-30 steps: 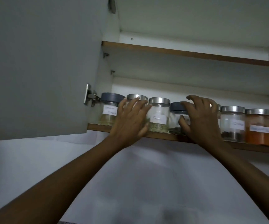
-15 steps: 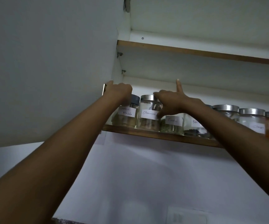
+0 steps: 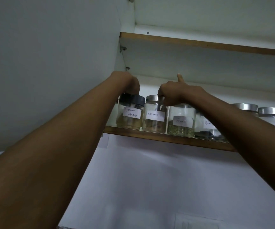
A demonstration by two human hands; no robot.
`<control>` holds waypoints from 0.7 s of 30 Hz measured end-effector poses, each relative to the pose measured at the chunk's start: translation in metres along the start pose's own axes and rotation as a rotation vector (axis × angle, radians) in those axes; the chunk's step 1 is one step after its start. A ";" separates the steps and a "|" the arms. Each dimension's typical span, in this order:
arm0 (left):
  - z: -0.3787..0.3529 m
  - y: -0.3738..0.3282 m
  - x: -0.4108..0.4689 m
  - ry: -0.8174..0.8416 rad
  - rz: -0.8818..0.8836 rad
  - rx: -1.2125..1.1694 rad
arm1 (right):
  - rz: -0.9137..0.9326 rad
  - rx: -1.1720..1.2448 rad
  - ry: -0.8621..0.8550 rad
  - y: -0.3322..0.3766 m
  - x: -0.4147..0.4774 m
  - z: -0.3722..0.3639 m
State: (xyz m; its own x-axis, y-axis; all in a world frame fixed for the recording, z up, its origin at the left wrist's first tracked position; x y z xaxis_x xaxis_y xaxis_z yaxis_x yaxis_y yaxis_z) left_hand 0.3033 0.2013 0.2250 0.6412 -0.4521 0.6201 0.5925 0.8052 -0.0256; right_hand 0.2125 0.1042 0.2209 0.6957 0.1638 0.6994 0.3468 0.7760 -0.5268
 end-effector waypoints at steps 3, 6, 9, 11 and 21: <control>-0.015 -0.001 0.017 -0.076 -0.019 0.070 | -0.026 -0.023 0.029 0.002 0.012 -0.011; -0.029 -0.005 0.028 -0.098 -0.045 0.105 | -0.058 -0.054 0.104 0.005 0.020 -0.023; -0.041 -0.012 0.035 -0.127 -0.069 0.164 | -0.070 -0.119 0.198 0.008 0.028 -0.033; -0.050 -0.016 0.040 -0.137 -0.085 0.189 | -0.064 -0.188 0.279 0.009 0.033 -0.041; -0.092 -0.003 0.072 -0.111 -0.117 0.136 | -0.140 -0.313 0.439 0.012 0.063 -0.096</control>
State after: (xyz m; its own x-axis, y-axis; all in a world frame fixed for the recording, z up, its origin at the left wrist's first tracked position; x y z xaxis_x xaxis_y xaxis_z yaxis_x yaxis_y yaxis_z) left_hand 0.3928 0.1307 0.1974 0.5099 -0.5064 0.6954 0.5837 0.7975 0.1527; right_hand 0.3205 0.0657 0.2123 0.8032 -0.2485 0.5414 0.5783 0.5433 -0.6086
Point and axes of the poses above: each hand's wrist, its own x-axis towards the middle knuckle, its own z-axis out of the back of the hand, y = z × x, the point moved 6 cm from there along x, towards the middle knuckle, and after that the axes turned 12 degrees about -y, right-handed, at the moved point
